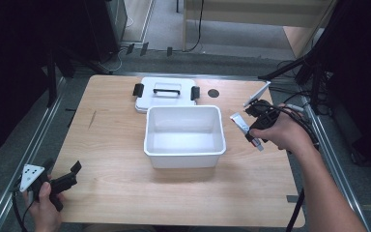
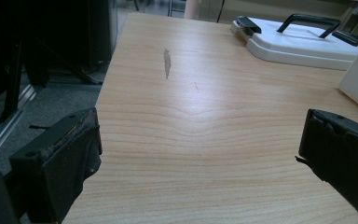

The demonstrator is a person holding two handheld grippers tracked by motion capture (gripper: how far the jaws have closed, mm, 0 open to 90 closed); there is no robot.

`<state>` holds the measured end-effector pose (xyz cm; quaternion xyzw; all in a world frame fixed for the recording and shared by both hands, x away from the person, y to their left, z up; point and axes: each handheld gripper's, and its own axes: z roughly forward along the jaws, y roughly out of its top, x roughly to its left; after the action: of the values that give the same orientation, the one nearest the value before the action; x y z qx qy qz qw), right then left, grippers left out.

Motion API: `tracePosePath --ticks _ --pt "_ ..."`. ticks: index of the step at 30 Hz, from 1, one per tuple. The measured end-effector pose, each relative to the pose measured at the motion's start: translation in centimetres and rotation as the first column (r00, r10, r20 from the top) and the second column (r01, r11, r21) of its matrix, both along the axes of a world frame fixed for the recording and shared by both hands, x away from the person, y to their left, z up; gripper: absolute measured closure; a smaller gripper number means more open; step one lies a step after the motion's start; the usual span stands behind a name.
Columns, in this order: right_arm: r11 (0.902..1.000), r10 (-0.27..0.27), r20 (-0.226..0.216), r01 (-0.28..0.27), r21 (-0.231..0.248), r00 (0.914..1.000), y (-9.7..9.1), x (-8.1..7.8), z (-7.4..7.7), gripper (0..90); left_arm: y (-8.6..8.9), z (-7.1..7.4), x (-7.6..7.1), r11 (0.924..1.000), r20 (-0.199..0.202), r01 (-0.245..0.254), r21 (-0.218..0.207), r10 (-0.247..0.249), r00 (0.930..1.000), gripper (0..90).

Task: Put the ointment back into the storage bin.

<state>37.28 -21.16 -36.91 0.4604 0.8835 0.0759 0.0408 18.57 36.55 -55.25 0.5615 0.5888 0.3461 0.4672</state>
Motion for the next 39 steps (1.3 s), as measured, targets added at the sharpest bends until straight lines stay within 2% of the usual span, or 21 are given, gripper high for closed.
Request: tracePosePath --ticks 5,12,19,27,32,39 --pt "0.9996 0.021 0.014 -0.021 0.016 0.9997 1.5 0.2 1.3 72.3 0.0 0.0 0.0 1.0000 0.001 0.000 -0.002 0.000 1.0000 0.1" --pt "0.9989 0.045 0.011 -0.046 0.013 0.9989 3.6 0.4 2.0 72.2 0.0 0.0 0.0 1.0000 -0.001 -0.001 -0.004 0.001 1.0000 0.2" --pt "0.9958 0.090 0.005 -0.090 0.019 0.9960 6.3 0.6 2.1 72.2 0.0 0.0 0.1 1.0000 0.000 0.001 -0.004 -0.001 1.0000 0.2" --pt "0.9914 0.126 -0.002 -0.126 0.034 0.9920 8.1 0.5 2.0 72.2 0.0 0.0 0.1 1.0000 -0.005 0.004 -0.002 -0.004 1.0000 0.2" --pt "0.9837 0.176 -0.007 -0.176 0.038 0.9843 9.7 0.4 1.5 72.2 0.0 0.0 0.1 1.0000 -0.005 0.004 -0.002 -0.004 1.0000 0.2" --pt "0.9772 0.210 -0.015 -0.209 0.038 0.9777 11.1 0.2 1.0 72.2 0.0 0.0 0.1 1.0000 -0.006 0.007 -0.001 -0.007 1.0000 0.2"
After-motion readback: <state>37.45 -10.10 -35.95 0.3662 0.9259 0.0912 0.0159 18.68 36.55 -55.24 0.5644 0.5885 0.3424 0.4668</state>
